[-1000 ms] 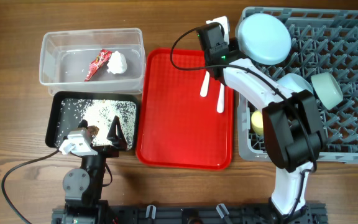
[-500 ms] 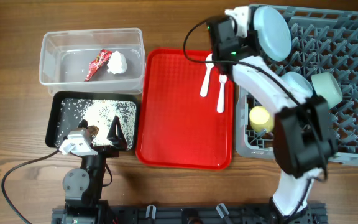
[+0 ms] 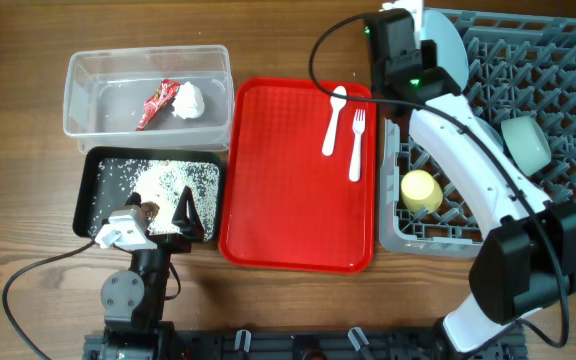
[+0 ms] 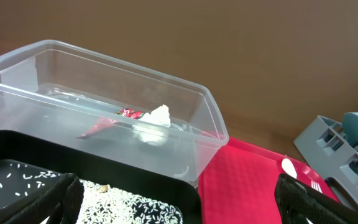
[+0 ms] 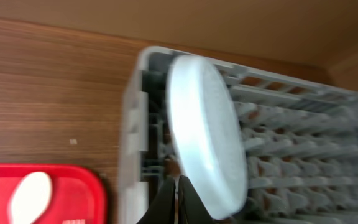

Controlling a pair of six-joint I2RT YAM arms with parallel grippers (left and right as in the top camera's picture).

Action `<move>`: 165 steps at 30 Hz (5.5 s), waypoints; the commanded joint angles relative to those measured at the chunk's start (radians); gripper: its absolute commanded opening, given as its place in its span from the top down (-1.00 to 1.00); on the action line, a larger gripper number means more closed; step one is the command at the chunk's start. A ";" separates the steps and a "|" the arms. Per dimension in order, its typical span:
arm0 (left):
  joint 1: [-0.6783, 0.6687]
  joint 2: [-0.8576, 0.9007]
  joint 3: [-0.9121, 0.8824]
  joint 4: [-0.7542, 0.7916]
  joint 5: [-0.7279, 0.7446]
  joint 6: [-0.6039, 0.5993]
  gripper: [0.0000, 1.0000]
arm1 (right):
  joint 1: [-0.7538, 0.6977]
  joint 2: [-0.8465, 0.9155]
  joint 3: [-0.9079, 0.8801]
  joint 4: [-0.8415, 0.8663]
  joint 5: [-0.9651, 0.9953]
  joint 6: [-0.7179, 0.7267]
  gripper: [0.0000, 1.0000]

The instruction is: Sort waste into correct bins and load items into the dishwasher rack

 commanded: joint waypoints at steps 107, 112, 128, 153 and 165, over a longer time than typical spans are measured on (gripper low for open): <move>0.008 -0.007 -0.005 0.000 0.004 0.017 -1.00 | -0.177 0.061 -0.002 -0.290 -0.381 0.016 0.07; 0.008 -0.007 -0.005 0.000 0.004 0.017 -1.00 | -0.066 -0.013 -0.001 -0.305 -0.501 0.029 0.03; 0.008 -0.006 -0.005 0.000 0.004 0.017 -1.00 | 0.043 0.243 -0.005 -0.312 -0.442 0.283 0.04; 0.008 -0.006 -0.005 0.000 0.004 0.017 -1.00 | -0.173 0.008 -0.003 -0.289 -0.444 0.076 0.31; 0.008 -0.006 -0.005 0.000 0.004 0.017 -1.00 | -0.029 -0.690 0.000 -0.447 -0.798 0.106 -1.00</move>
